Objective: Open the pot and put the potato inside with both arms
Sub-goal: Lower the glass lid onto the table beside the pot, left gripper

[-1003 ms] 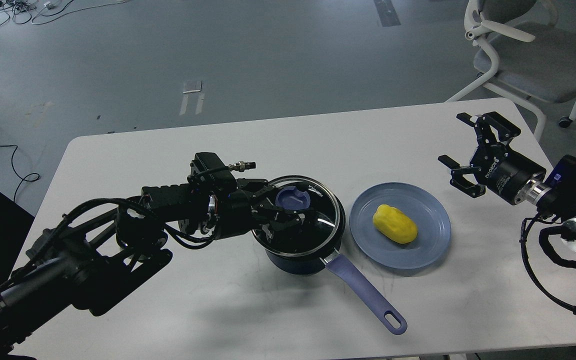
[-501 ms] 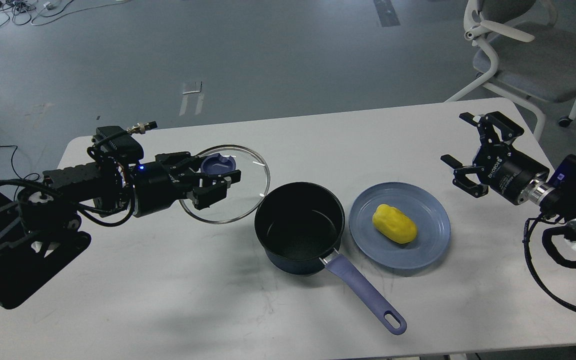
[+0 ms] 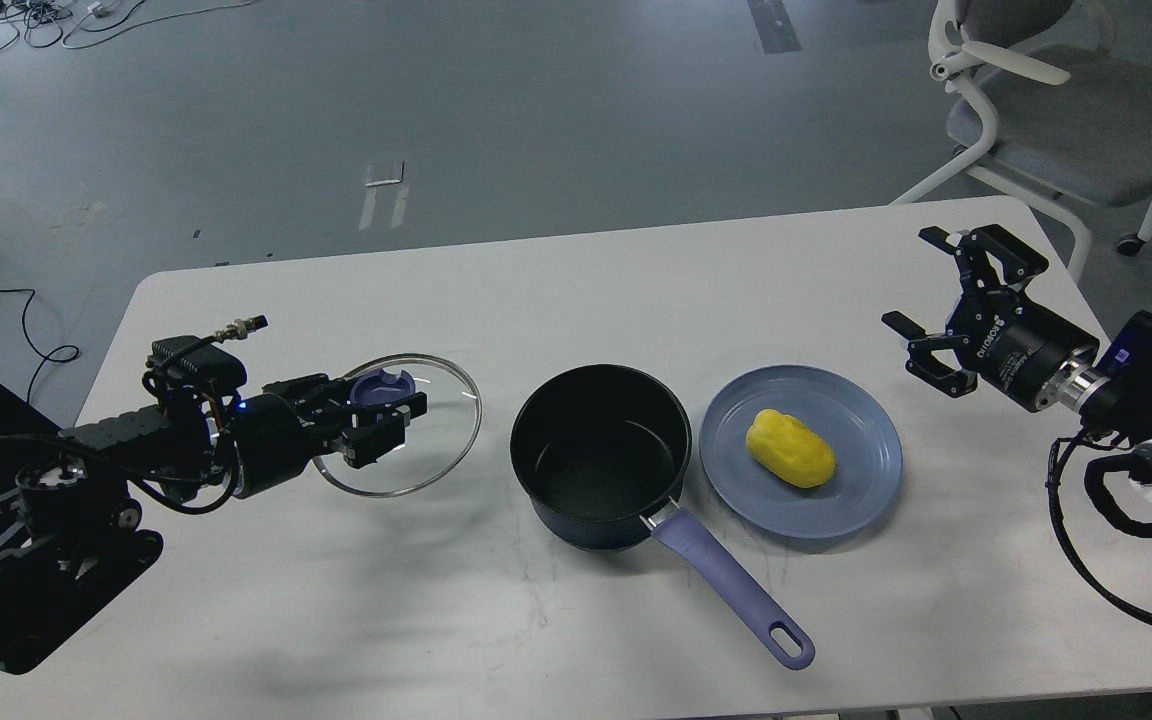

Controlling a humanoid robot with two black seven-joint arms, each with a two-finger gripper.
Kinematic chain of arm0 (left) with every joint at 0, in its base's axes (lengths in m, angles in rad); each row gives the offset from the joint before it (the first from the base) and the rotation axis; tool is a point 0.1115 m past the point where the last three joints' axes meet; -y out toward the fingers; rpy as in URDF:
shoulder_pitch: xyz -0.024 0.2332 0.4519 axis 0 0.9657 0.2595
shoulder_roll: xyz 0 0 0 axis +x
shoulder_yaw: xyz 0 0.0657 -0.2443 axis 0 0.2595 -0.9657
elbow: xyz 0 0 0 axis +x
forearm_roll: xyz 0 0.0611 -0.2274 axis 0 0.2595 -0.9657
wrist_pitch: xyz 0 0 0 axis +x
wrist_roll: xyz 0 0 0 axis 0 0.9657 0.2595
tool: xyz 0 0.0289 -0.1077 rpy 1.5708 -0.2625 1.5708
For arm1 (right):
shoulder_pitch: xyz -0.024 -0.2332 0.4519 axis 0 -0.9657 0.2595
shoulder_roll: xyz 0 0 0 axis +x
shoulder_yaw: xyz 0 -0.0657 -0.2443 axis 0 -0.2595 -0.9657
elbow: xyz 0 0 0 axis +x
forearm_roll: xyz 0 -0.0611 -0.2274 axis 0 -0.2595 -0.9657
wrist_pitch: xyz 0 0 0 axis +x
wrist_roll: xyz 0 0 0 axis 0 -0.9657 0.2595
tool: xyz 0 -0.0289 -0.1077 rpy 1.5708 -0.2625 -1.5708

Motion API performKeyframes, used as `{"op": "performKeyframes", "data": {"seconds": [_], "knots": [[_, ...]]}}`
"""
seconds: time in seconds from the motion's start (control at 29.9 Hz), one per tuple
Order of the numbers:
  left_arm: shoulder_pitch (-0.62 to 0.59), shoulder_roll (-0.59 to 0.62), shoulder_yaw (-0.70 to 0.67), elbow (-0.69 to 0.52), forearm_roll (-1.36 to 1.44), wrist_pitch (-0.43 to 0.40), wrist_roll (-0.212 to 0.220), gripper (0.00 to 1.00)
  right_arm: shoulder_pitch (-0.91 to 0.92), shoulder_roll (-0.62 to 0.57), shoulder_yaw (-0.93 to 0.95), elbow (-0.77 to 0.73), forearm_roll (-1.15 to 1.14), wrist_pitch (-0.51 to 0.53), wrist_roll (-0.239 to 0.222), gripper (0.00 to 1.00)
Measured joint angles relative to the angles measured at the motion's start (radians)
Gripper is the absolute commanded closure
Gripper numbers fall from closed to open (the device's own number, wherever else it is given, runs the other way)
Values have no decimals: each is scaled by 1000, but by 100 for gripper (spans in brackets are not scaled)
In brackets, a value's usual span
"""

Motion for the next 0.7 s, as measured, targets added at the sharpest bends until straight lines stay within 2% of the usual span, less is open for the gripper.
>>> {"op": "performKeyframes", "data": {"seconds": [0.3, 0.64, 0.7], "knots": [[41, -45, 3, 116, 3, 57, 0, 58, -8, -1, 2, 1, 1, 0, 0, 0], [85, -53, 3, 168, 6, 107, 0, 52, -10, -2, 1, 1, 0, 0, 0, 0], [91, -53, 5, 169, 6, 110, -1, 45, -10, -4, 1, 1, 0, 0, 0, 0]]}}
